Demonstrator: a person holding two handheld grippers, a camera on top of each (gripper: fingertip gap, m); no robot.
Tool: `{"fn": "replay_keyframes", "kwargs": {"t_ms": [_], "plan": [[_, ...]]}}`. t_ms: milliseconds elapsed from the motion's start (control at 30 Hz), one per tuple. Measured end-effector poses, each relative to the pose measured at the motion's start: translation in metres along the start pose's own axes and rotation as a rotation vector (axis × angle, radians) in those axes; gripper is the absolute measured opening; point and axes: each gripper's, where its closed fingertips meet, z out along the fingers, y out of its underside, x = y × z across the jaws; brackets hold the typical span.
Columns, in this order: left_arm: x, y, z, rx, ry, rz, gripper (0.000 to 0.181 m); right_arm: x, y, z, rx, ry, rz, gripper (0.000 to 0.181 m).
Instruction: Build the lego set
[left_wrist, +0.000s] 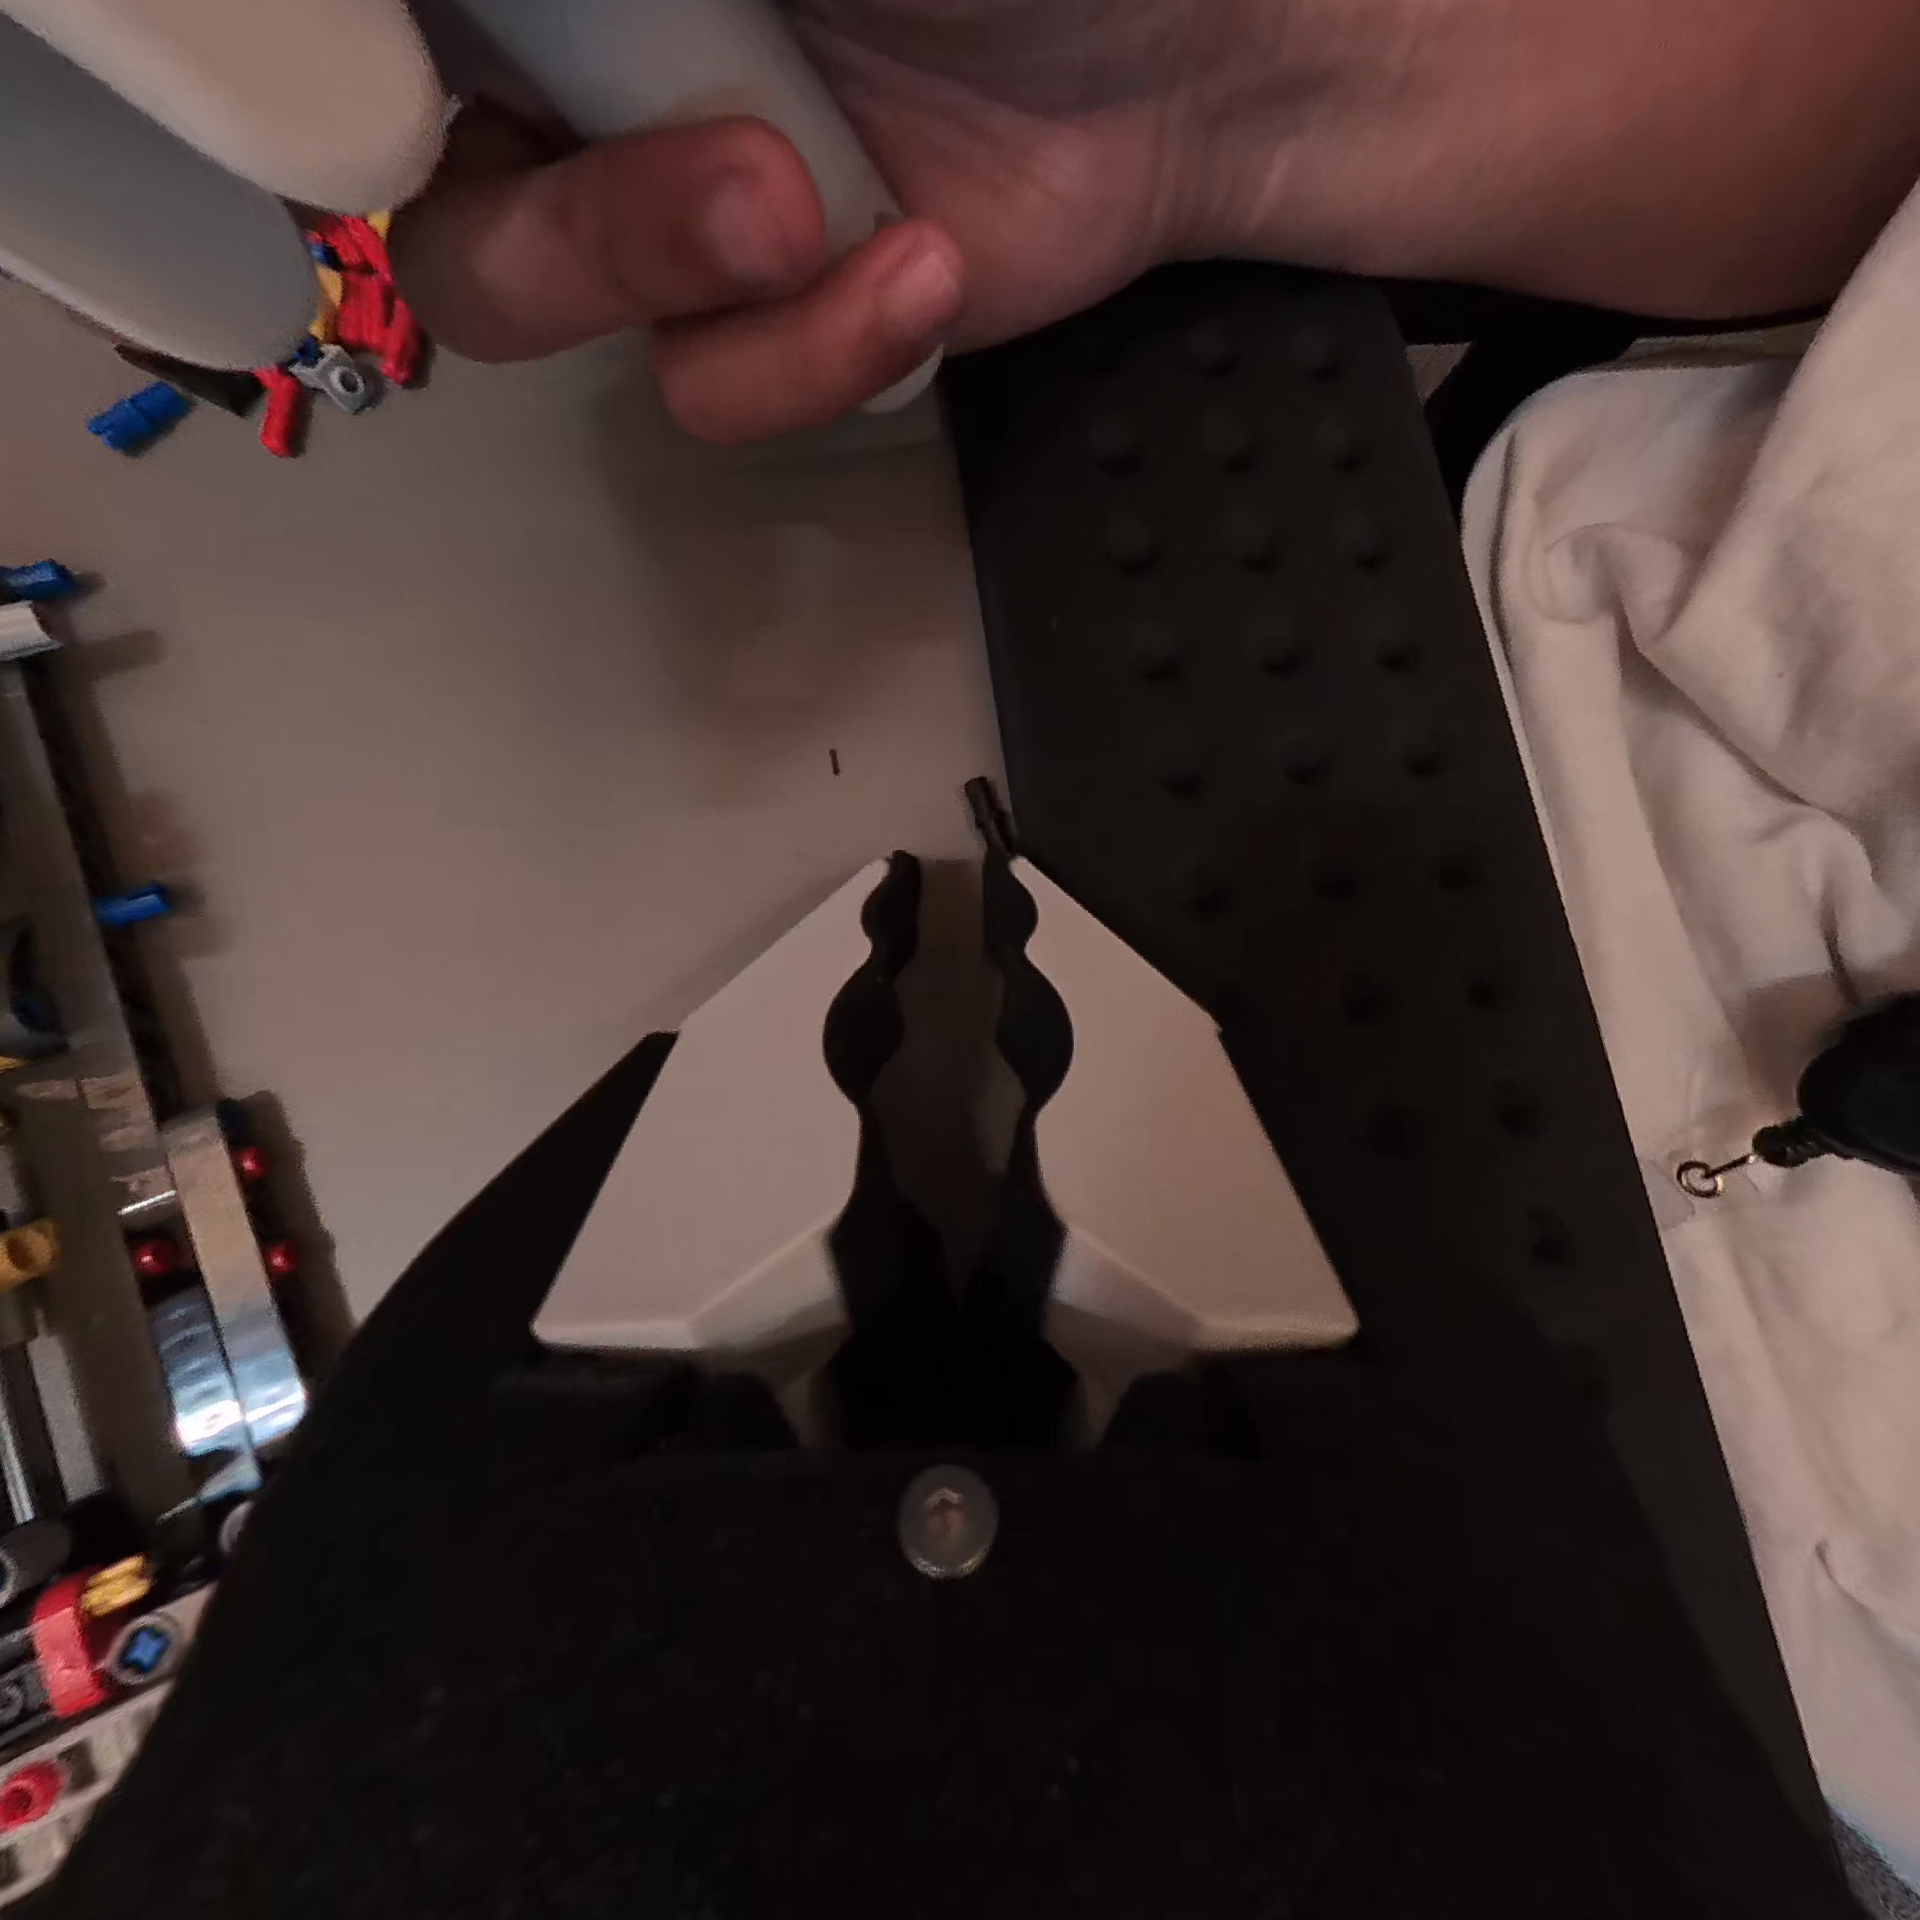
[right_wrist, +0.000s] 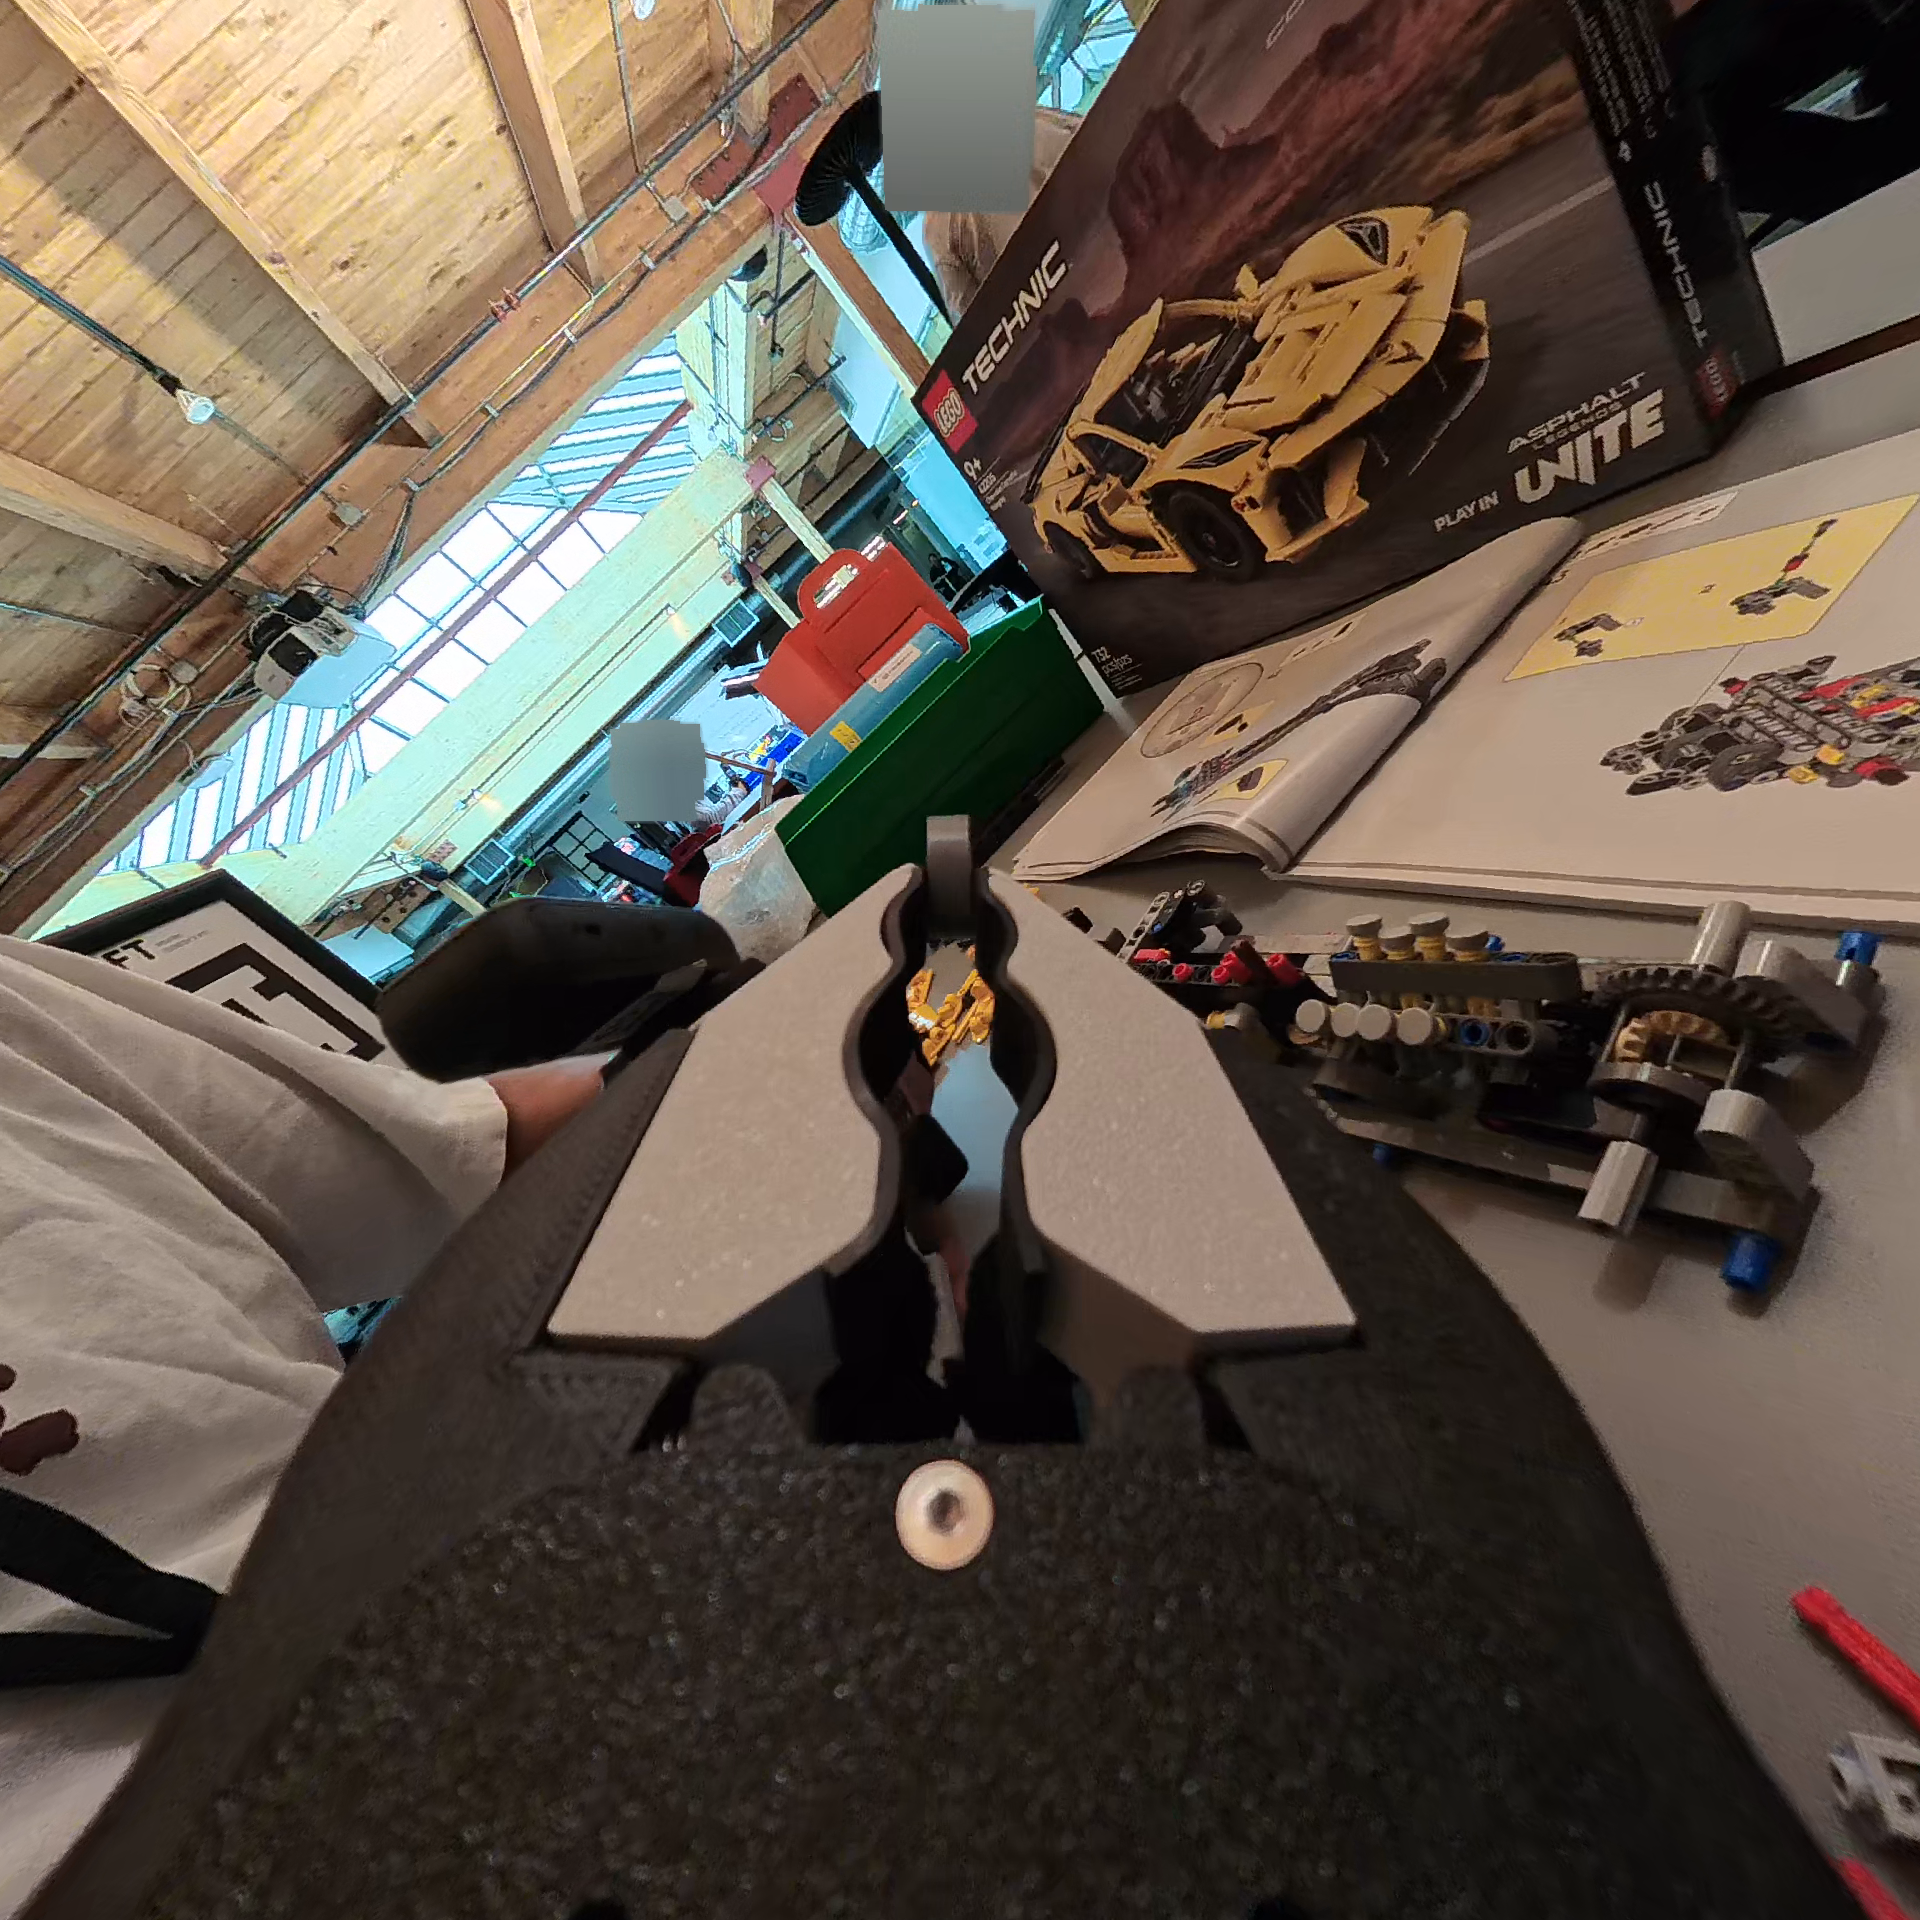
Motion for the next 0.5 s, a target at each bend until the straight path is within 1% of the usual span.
{"fn": "replay_keyframes", "kwargs": {"t_ms": [67, 133, 233, 300, 367, 500], "plan": [[-0.001, 0.001, -0.001, -0.018, 0.021, 0.039, 0.014, -0.001, 0.001, 0.001, -0.004, -0.006, 0.002, 0.006], [0.001, 0.001, 0.0, -0.042, 0.068, 0.074, 0.011, -0.001, 0.002, 0.001, -0.01, -0.008, 0.002, 0.006], [0.004, -0.003, 0.001, -0.067, 0.138, 0.033, 0.01, -0.001, 0.003, 0.002, -0.015, -0.009, 0.003, 0.006], [0.002, -0.006, 0.004, -0.064, 0.129, 0.033, 0.012, -0.001, 0.003, 0.001, -0.013, -0.007, 0.001, 0.006], [-0.001, -0.01, 0.008, -0.045, 0.096, 0.034, 0.017, -0.001, 0.003, 0.001, -0.013, -0.01, 0.006, 0.006], [-0.002, -0.01, 0.008, -0.035, 0.061, 0.037, 0.016, -0.001, 0.002, 0.0, -0.008, -0.009, 0.004, 0.006]]}}
